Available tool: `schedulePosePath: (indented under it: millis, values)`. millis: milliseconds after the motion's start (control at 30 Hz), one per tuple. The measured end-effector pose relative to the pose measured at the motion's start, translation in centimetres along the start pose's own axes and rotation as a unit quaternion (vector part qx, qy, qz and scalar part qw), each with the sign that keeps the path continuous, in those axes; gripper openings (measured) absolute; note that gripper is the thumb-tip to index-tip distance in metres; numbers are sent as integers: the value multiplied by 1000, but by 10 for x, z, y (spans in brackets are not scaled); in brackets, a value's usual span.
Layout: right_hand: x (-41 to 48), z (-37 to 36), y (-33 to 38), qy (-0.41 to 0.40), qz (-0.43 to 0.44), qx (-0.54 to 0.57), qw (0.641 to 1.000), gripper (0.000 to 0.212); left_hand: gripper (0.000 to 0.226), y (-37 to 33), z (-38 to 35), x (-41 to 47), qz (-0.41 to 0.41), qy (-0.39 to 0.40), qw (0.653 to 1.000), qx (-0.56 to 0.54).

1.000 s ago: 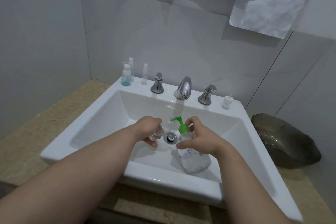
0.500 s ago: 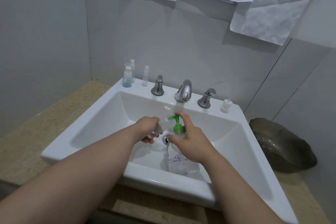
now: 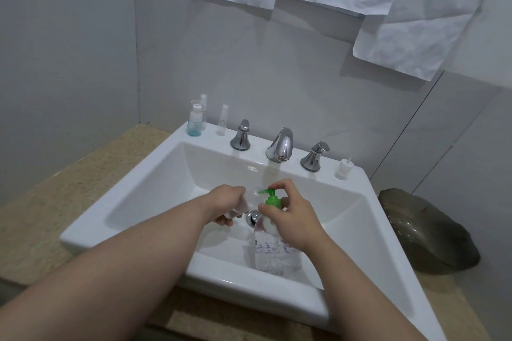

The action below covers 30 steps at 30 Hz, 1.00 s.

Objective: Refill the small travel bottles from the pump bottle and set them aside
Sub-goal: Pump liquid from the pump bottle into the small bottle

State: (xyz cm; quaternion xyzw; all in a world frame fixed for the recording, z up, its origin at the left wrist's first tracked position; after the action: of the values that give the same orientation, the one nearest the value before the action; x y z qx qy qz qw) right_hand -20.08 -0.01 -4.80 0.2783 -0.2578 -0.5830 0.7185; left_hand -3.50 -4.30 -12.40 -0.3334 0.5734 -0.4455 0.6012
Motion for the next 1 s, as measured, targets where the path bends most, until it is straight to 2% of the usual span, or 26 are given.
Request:
schedulePosePath:
  millis: [267, 467, 600, 667, 767, 833, 933, 1000]
  values:
    - [3, -2, -7, 23, -9, -34, 999, 45, 60, -3, 2, 4, -19, -15, 999, -37]
    - [10, -1, -26, 29, -53, -100, 993, 15, 60, -4, -9, -2, -17, 22, 999, -34]
    - [11, 0, -28, 32, -71, -86, 993, 8, 59, -6, -15, -7, -16, 47, 998, -41]
    - [10, 2, -27, 31, -80, -31, 996, 23, 57, -7, -17, -8, -18, 53, 997, -45]
    - [8, 3, -27, 44, -114, 111, 986, 64, 54, -9, -20, -9, -21, 66, 996, -47]
    - [8, 4, -31, 41, -151, 163, 974, 83, 54, -11, -22, -10, -28, 75, 996, -41]
    - [12, 5, -37, 15, -186, 200, 962, 84, 55, -17, -21, -9, -53, 66, 996, -34]
    - [16, 5, -41, 7, -194, 173, 966, 80, 55, -20, -22, -7, -69, 59, 995, -29]
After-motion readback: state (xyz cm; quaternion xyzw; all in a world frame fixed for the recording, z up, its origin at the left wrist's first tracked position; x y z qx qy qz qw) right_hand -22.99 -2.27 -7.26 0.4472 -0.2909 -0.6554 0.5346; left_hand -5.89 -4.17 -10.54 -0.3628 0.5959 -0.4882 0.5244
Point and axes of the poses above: each hand's wrist, its own x-axis towards the middle knuckle, its own z-axis out of the back of the hand, y = z × x, the point moved 9 cm from there along x, towards the middle knuckle, and after that the axes turned 12 degrees about -x, right-handed, at the moved point
